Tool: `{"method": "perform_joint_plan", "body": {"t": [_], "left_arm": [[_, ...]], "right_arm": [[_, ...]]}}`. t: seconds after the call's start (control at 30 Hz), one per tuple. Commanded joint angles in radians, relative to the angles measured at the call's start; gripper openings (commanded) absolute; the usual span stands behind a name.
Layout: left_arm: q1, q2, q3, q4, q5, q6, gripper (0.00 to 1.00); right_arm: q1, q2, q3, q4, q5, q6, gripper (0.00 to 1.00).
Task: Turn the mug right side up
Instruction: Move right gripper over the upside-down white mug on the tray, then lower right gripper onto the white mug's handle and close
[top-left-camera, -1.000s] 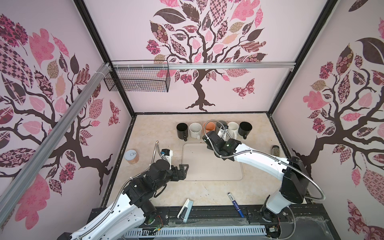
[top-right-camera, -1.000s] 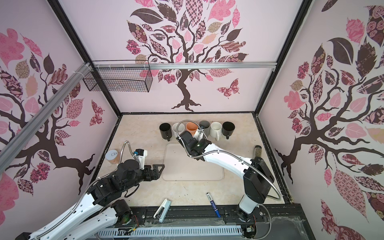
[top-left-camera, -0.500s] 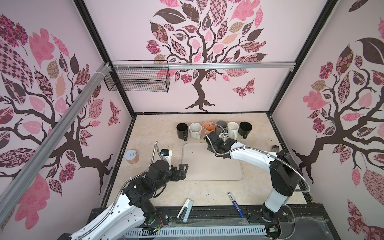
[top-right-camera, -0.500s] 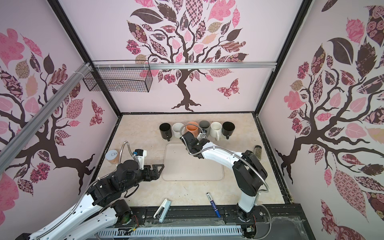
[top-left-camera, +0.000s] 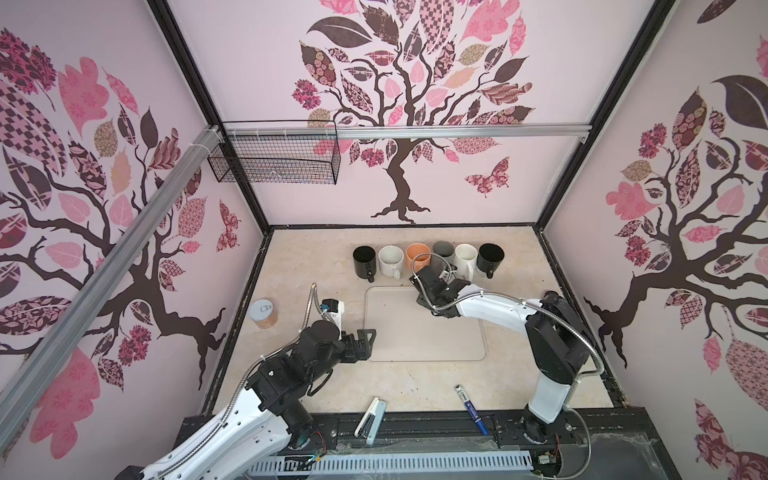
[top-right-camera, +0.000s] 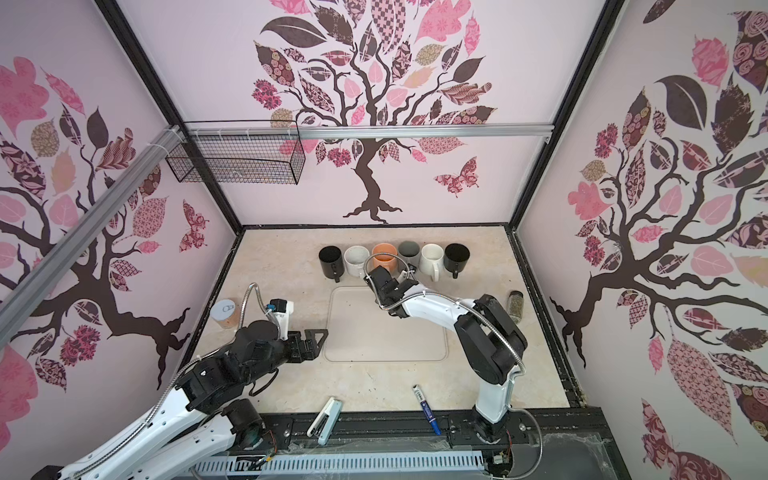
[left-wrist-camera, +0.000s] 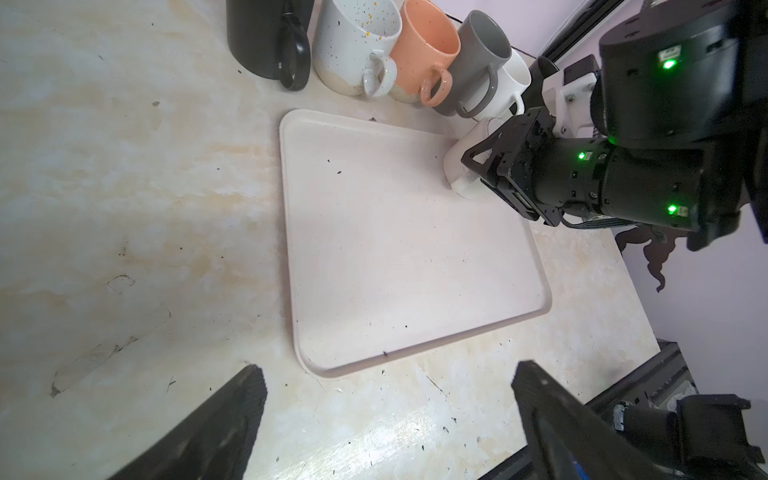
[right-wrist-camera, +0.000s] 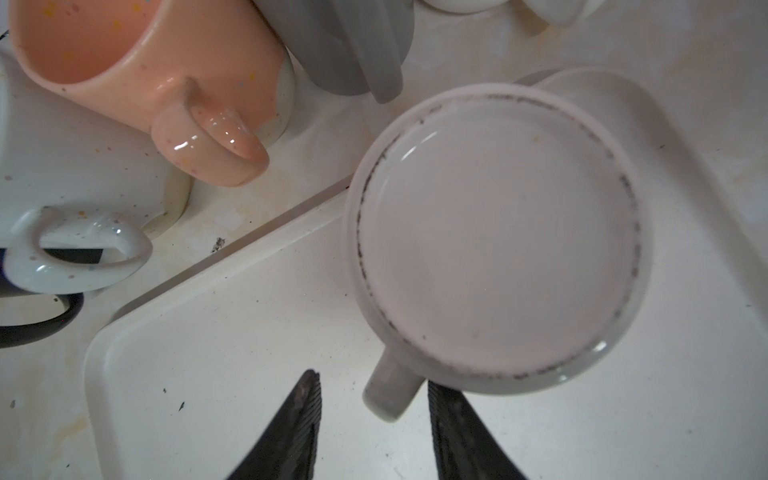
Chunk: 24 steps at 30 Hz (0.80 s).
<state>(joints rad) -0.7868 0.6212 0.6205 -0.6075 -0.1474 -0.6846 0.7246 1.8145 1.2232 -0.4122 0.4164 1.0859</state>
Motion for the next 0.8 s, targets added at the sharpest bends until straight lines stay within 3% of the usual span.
{"method": "perform_joint_plan", "body": {"t": [0.0, 0.47, 0.77], "left_arm": [[0.002, -0.004, -0.027, 0.015, -0.015, 0.011, 0.96], [0.003, -0.002, -0.032, 0.017, -0.017, 0.008, 0.96], [0.003, 0.011, -0.047, 0.036, -0.013, 0.001, 0.96]], "right_arm": [[-0.008, 0.026, -0.009, 0.004, 0.034, 0.019, 0.42], [-0.016, -0.111, -0.164, 0.014, 0.075, 0.008, 0.39], [-0.020, -0.230, -0.203, 0.017, 0.097, -0.175, 0.42]]}}
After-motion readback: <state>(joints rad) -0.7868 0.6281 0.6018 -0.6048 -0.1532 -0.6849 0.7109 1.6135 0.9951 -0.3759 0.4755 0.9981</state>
